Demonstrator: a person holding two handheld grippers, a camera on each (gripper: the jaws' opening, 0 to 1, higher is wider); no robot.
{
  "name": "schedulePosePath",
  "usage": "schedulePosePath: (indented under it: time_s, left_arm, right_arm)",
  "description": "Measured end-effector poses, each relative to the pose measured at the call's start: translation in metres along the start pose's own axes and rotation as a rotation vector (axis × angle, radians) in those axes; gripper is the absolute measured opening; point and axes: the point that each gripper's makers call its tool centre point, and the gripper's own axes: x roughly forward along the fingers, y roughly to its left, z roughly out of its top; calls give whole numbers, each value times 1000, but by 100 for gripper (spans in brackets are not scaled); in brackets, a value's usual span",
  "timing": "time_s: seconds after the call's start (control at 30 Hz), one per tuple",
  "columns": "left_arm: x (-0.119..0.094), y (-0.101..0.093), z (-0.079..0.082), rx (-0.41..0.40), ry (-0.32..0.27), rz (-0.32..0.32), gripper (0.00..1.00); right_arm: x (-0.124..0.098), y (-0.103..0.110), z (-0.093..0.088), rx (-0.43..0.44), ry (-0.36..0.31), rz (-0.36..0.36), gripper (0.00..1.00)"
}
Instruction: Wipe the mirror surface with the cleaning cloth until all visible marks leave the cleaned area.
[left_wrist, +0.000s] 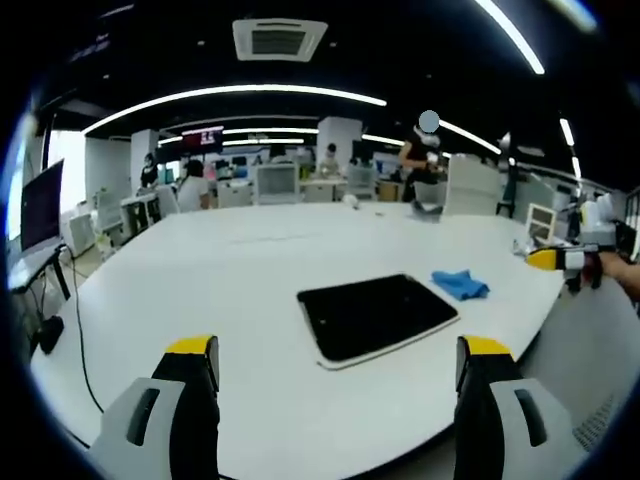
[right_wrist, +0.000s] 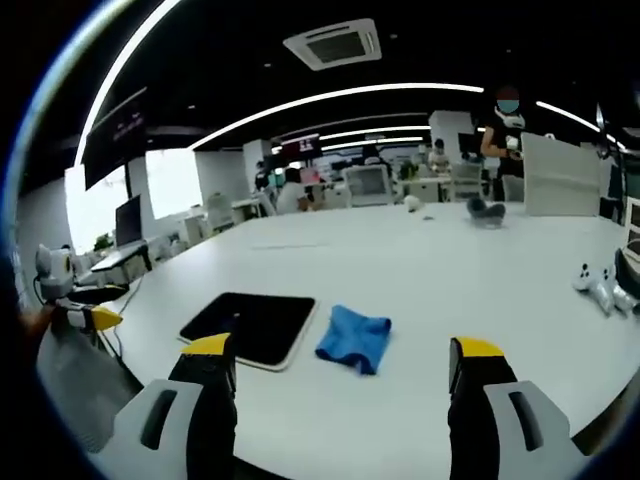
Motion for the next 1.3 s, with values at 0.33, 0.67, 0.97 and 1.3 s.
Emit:
schedulePosePath:
  time_s: [0.33, 0.67, 0.97, 1.3]
  left_arm:
    - [0, -2, 0, 1, 3, -13, 99]
    - [0, -2, 0, -7, 2, -15, 99]
    - [0, -2, -3, -13, 15, -15, 99]
    - [0, -1, -4, -12, 19, -9, 99]
  right_arm:
    - [0, 0, 1, 0, -6, 2, 86]
    - [-2, 0, 4, 19, -28, 2, 86]
    - [0, 0, 1, -5, -6, 0, 84]
    - [0, 2, -1, -15, 3, 10, 84]
